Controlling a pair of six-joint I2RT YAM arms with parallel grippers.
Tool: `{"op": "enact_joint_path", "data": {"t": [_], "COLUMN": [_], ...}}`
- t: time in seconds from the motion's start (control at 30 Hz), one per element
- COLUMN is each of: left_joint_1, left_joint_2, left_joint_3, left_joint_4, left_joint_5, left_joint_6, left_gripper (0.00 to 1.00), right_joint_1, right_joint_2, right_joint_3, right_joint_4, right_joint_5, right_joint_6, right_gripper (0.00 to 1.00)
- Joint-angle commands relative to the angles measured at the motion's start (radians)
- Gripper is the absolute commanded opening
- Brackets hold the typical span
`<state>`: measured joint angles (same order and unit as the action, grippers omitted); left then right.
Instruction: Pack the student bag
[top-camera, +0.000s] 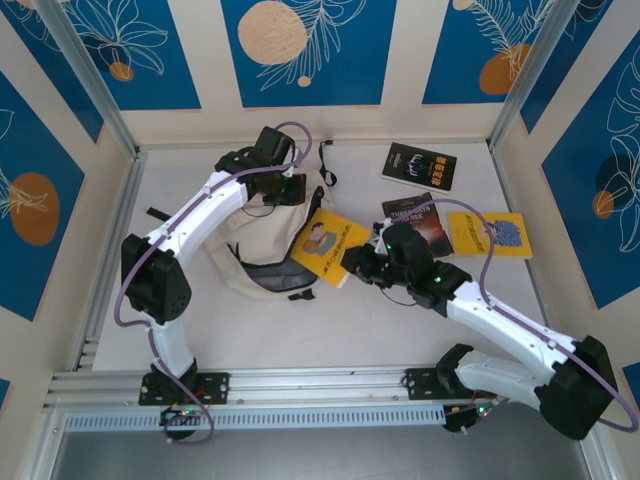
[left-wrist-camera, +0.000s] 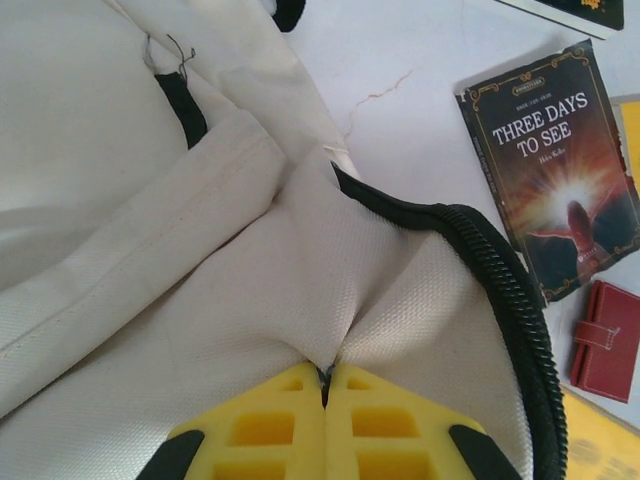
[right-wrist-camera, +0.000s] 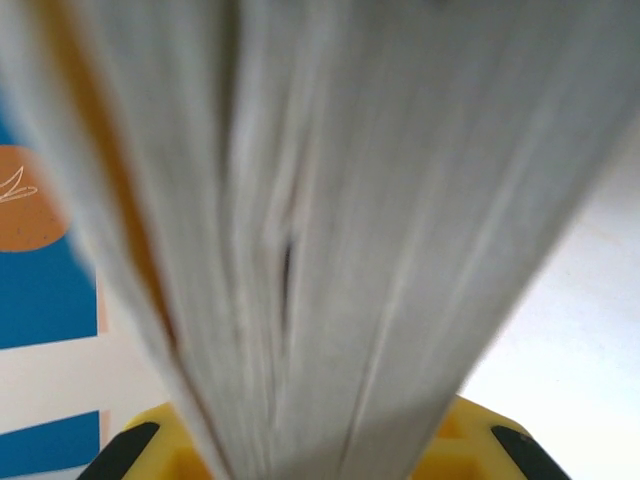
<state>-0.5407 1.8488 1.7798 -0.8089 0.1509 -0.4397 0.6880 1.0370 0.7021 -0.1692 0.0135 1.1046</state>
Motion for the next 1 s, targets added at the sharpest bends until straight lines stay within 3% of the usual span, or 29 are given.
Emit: {"op": "enact_joint_path", "data": {"t": [0.0, 0.13, 0.3, 0.7, 0.97], "left_joint_1": [0.003, 0.002, 0.004, 0.016, 0.030], "left_joint_2": [-0.041, -0.049, -0.059, -0.068, -0.065], "left_joint_3": [0.050, 0.067, 0.081, 0.110, 0.110], "left_joint_4": [0.017, 0.019, 0.042, 0.039, 0.048], "left_joint_5": [0.058, 0.067, 0.110, 0.109, 0.110], "left_joint_6": [-0.013, -0.020, -0.028, -0.046, -0.057], "left_gripper": [0.00, 0.00, 0.00, 0.00, 0.00], "right_joint_1": [0.012, 0.030, 0.055, 0.088, 0.107], "right_joint_2": [0.063, 0.191, 0.325, 0.725, 0.895], "right_joint_3": [0.020, 0.055, 0.120, 0.277, 0.410], "right_joint_4": [0.261, 0.409, 0.483, 0.764, 0.787], "right_joint_5": [-0.017, 0.017, 0.157, 0.268, 0.309], "right_joint_6": [0.061, 0.098, 0.131, 0.185, 0.171], "right_gripper": [0.00, 0.00, 0.00, 0.00, 0.00]}}
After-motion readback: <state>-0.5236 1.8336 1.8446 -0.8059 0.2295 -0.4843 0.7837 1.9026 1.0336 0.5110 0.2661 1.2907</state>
